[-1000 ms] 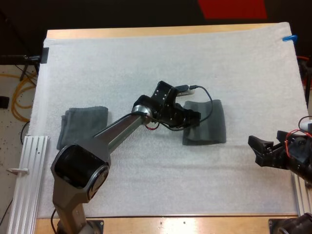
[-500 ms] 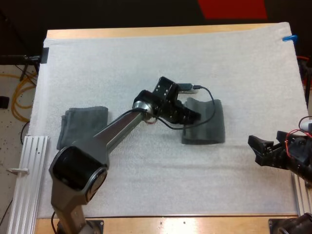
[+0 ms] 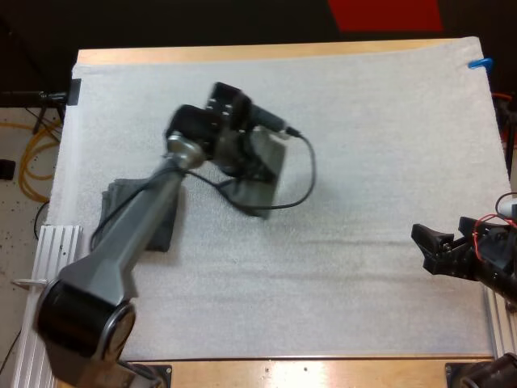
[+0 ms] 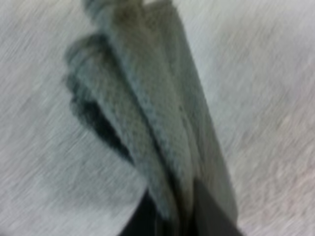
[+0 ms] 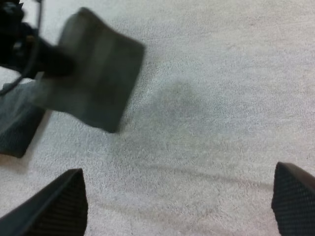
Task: Pick towel from pile fold and stack
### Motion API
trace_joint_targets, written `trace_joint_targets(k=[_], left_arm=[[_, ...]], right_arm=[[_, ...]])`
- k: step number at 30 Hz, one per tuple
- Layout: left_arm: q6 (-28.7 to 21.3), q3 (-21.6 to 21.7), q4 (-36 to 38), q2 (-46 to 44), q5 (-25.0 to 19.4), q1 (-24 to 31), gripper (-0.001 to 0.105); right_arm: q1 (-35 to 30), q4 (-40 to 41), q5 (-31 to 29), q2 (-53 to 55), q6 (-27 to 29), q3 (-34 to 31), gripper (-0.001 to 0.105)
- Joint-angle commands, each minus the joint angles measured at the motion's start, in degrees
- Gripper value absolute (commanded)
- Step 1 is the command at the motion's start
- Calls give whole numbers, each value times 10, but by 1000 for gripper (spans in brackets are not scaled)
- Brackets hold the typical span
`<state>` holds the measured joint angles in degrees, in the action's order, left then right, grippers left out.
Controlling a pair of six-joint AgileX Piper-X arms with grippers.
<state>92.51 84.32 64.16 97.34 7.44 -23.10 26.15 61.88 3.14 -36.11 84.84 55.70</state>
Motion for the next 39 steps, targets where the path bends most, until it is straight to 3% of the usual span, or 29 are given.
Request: trace_joint_targets(k=[1, 6, 14, 20, 26, 30, 34, 39], left_arm=[[-13, 5, 26, -14, -14, 7, 0], [-33, 5, 117, -47, -18, 81, 0], [-59, -6, 156, -52, -39, 202, 0], [-75, -53, 131, -52, -42, 269, 0], [-69, -84, 85, -52, -141, 305, 0], [-73, -86, 63, -52, -150, 313, 1], [-80, -86, 62, -52, -150, 313, 12], [-80, -86, 62, -52, -154, 313, 43]], right_arm=[[1, -4, -8, 1, -2, 5, 74], [1, -17, -8, 1, -2, 5, 74], [1, -18, -8, 1, -2, 5, 74], [1, -31, -8, 1, -2, -1, 74], [1, -32, -5, 1, -2, -1, 74], [1, -37, 17, 1, -2, -1, 74], [1, -49, 67, 1, -2, -1, 74], [1, -63, 129, 1, -2, -1, 74]])
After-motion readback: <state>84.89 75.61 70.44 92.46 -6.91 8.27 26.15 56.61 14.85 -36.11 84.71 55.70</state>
